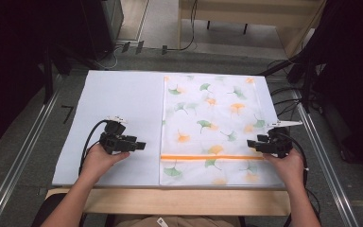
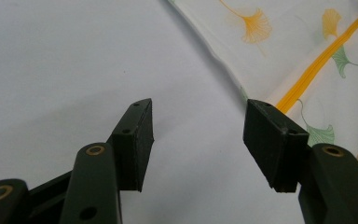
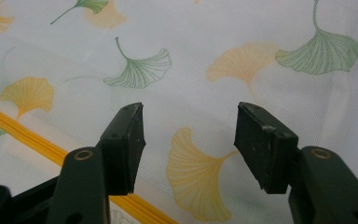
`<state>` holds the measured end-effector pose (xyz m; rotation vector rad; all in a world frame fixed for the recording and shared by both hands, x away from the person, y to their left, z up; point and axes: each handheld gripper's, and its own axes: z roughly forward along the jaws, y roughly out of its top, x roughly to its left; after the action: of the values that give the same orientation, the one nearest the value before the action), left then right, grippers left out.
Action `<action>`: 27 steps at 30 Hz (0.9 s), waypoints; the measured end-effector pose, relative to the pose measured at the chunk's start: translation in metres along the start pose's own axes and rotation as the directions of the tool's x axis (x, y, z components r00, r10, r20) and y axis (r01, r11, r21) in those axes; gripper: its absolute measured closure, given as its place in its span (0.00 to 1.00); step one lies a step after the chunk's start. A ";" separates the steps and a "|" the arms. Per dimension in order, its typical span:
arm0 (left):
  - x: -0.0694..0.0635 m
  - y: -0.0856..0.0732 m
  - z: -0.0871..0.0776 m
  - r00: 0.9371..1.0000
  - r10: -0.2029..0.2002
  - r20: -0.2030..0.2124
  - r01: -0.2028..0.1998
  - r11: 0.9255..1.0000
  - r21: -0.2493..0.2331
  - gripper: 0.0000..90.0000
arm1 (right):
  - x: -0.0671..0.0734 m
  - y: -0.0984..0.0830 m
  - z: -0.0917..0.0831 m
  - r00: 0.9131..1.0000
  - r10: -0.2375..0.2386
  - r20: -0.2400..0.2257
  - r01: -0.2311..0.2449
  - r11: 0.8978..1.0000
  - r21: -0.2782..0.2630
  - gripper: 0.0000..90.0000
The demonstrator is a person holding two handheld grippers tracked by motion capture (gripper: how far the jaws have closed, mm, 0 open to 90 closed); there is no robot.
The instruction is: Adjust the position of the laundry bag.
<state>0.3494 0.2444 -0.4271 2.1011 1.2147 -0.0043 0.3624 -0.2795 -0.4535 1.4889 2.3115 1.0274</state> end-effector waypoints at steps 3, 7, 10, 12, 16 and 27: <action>-0.001 0.001 0.001 1.000 0.000 0.007 0.000 1.000 -0.013 0.52 | 0.000 0.000 0.000 1.000 0.003 -0.002 -0.003 1.000 -0.004 0.49; -0.009 0.005 0.006 1.000 0.006 0.024 -0.006 1.000 -0.020 0.56 | -0.002 -0.001 -0.002 1.000 0.008 0.002 -0.008 1.000 -0.008 0.49; -0.013 0.006 0.007 0.999 0.008 0.033 -0.007 1.000 -0.018 0.57 | -0.003 -0.001 -0.003 1.000 0.011 0.001 -0.011 1.000 -0.014 0.49; -0.017 0.007 0.009 0.999 0.008 0.038 -0.008 1.000 -0.019 0.58 | -0.004 -0.001 -0.004 1.000 0.014 0.004 -0.014 1.000 -0.017 0.49; -0.021 0.011 0.013 0.998 0.010 0.055 -0.010 1.000 -0.008 0.58 | -0.006 -0.003 -0.006 1.000 0.018 0.011 -0.018 1.000 -0.016 0.49; -0.033 0.022 0.038 0.998 0.062 0.030 -0.064 0.997 0.045 0.55 | -0.025 -0.022 -0.021 0.995 0.074 0.072 -0.072 0.997 -0.029 0.50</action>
<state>0.3600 0.1914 -0.4323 2.1709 1.1411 -0.0341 0.3474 -0.3158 -0.4572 1.5844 2.2011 1.0000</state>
